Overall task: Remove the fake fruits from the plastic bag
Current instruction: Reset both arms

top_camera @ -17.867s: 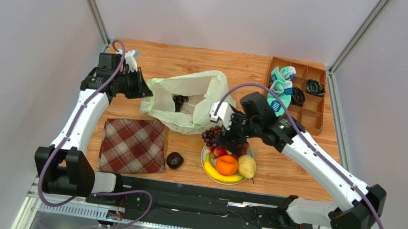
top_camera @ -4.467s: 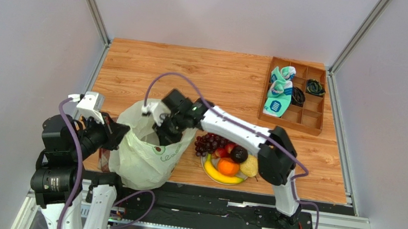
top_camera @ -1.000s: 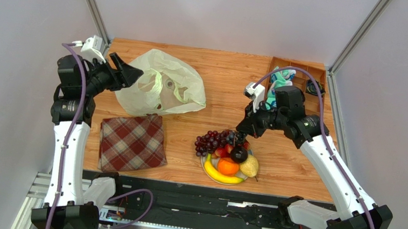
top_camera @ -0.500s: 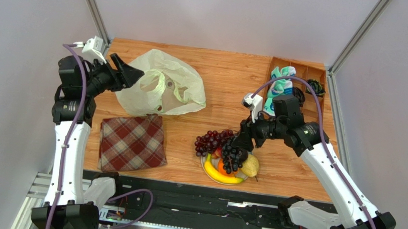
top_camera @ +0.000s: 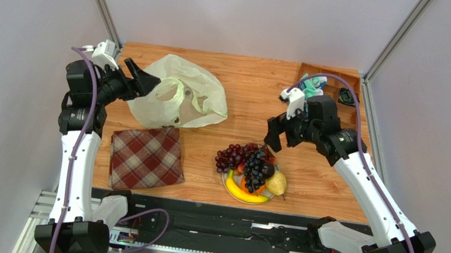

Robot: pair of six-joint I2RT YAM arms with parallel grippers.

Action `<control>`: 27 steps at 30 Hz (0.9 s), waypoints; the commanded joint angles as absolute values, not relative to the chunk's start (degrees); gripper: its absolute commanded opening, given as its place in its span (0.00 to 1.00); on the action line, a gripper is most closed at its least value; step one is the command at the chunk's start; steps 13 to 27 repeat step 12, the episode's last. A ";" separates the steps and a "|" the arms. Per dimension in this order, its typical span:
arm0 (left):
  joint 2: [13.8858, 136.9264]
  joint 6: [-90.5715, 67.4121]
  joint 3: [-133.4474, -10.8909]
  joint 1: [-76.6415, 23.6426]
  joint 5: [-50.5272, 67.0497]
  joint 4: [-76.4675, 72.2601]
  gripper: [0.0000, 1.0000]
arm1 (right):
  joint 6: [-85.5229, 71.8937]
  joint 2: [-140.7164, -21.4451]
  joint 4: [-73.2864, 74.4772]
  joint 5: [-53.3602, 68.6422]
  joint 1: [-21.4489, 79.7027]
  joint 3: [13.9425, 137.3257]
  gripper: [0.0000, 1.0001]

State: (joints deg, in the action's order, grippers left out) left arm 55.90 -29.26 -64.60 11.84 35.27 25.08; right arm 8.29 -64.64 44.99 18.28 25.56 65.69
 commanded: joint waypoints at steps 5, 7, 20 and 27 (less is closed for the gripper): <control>55.72 -17.85 -71.71 12.39 26.81 32.69 0.99 | -1.39 -67.24 34.38 -16.92 14.50 64.71 1.00; 54.85 -17.05 -71.98 12.30 25.15 33.92 0.99 | -2.46 -64.96 33.31 -18.46 14.41 62.94 1.00; 54.23 -15.56 -73.04 12.31 23.91 34.80 0.99 | -2.81 -59.68 33.67 -11.70 14.41 59.07 1.00; 54.23 -15.56 -73.04 12.31 23.91 34.80 0.99 | -2.81 -59.68 33.67 -11.70 14.41 59.07 1.00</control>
